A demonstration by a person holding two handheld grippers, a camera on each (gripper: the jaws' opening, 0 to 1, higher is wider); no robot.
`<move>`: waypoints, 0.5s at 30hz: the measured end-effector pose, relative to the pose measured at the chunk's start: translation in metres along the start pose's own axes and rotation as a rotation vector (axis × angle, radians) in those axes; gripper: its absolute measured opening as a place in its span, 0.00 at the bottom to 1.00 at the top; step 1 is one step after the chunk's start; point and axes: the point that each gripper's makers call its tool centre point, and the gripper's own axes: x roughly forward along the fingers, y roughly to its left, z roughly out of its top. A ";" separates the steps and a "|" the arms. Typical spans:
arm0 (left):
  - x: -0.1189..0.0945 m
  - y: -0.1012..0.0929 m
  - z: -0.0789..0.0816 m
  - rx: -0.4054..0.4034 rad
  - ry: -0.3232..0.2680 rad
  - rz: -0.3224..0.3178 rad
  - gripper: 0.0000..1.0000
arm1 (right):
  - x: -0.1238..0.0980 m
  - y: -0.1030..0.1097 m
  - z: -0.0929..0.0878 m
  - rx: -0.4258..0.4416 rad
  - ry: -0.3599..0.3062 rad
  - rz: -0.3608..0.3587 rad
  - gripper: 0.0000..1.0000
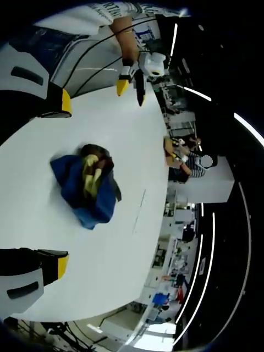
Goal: Fold the garment on the visible template until the final outline fits inside the template.
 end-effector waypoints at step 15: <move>-0.004 0.003 -0.004 -0.010 0.010 -0.004 0.92 | -0.001 0.001 0.001 0.004 -0.003 0.012 0.95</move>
